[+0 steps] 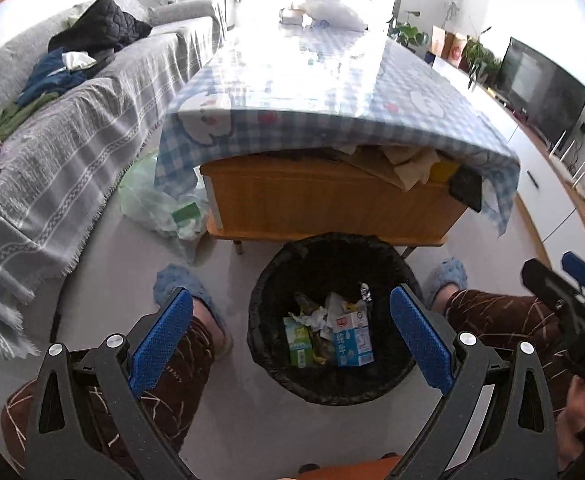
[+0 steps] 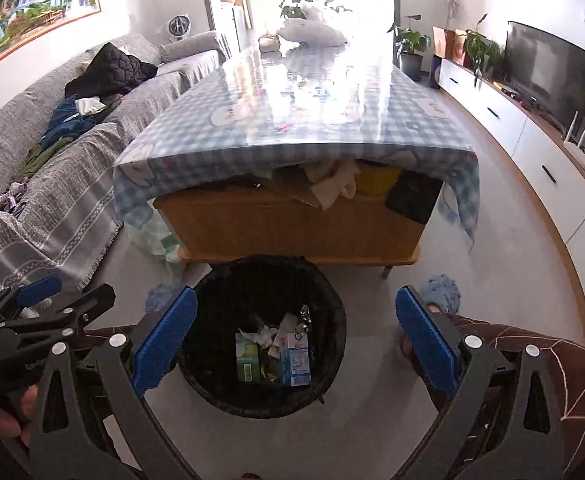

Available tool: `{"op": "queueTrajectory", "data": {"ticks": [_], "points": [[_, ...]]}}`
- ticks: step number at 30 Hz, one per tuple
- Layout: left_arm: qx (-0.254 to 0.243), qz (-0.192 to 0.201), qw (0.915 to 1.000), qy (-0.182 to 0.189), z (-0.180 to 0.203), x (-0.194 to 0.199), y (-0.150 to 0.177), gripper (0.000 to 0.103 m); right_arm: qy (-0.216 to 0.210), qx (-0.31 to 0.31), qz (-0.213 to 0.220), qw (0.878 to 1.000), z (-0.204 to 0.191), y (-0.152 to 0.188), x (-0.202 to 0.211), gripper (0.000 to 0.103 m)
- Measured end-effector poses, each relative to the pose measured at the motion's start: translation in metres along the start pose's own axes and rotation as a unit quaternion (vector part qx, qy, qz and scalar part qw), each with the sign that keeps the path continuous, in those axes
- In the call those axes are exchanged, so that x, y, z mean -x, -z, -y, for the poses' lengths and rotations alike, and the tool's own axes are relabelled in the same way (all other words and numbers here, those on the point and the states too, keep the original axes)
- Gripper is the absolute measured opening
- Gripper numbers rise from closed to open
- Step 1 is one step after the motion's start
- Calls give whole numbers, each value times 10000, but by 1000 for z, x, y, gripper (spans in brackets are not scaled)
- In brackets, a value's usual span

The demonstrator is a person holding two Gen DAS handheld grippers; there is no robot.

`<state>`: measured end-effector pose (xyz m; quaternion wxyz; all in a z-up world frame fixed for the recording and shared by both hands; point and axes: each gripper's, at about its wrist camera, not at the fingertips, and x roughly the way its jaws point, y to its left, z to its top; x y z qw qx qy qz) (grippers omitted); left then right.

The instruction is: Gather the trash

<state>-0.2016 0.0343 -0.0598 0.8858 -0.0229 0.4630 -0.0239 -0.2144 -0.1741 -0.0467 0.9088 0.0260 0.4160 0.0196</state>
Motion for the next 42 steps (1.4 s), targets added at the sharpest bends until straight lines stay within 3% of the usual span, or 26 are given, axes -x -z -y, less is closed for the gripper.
{"op": "queueTrajectory", "data": {"ticks": [20, 42], "points": [[-25, -179, 9998, 41, 0, -14, 0, 97, 206, 54, -272, 9994, 3, 5, -28, 96], [50, -228, 9997, 41, -4, -13, -1, 97, 320, 141, -243, 9991, 2, 6, -30, 96]]}}
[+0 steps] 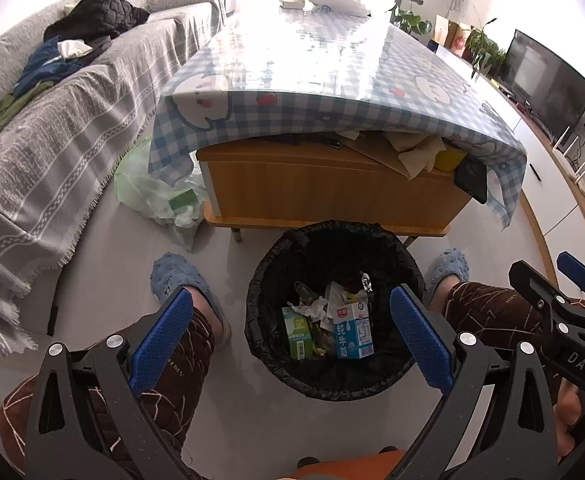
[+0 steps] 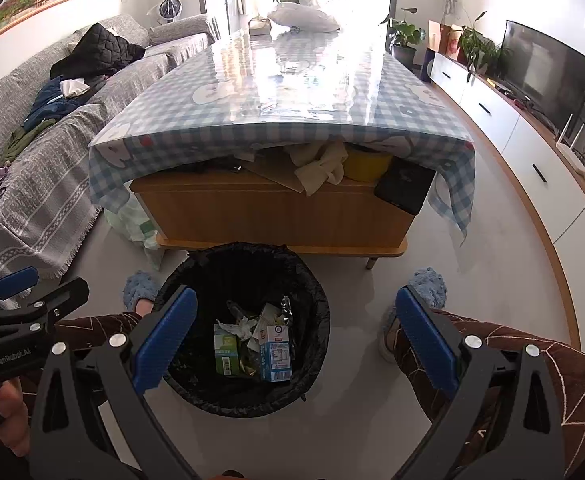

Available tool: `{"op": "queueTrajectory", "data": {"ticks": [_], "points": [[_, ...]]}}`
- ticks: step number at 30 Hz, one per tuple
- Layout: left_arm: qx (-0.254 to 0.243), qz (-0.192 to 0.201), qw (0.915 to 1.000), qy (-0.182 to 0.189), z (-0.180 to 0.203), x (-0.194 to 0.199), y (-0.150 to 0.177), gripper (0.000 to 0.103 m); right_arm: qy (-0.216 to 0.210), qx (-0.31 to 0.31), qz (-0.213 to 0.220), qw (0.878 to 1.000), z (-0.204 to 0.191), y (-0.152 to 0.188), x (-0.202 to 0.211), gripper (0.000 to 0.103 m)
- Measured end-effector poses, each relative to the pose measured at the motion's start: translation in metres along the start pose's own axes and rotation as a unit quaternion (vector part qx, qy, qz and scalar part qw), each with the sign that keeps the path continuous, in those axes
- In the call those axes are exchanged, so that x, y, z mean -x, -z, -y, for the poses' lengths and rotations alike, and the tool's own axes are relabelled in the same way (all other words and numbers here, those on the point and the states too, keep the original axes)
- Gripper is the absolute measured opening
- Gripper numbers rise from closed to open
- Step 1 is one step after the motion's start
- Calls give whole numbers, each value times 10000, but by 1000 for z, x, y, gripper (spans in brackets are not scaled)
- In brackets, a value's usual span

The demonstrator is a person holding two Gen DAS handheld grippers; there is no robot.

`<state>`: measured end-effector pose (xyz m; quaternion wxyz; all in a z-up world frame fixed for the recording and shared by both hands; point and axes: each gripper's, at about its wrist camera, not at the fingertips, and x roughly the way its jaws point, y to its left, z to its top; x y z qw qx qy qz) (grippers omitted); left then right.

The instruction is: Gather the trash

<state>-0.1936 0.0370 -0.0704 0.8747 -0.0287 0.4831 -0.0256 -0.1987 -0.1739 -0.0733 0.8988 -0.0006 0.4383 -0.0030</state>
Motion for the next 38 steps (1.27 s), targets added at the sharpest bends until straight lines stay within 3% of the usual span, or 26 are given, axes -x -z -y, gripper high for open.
{"op": "queueTrajectory", "data": {"ticks": [16, 38], "points": [[108, -52, 9999, 24, 0, 1, 1, 97, 4, 39, -21, 10000, -2, 1, 1, 96], [-110, -53, 9997, -191, 5, -3, 2, 97, 7, 59, -42, 10000, -4, 3, -2, 96]]}}
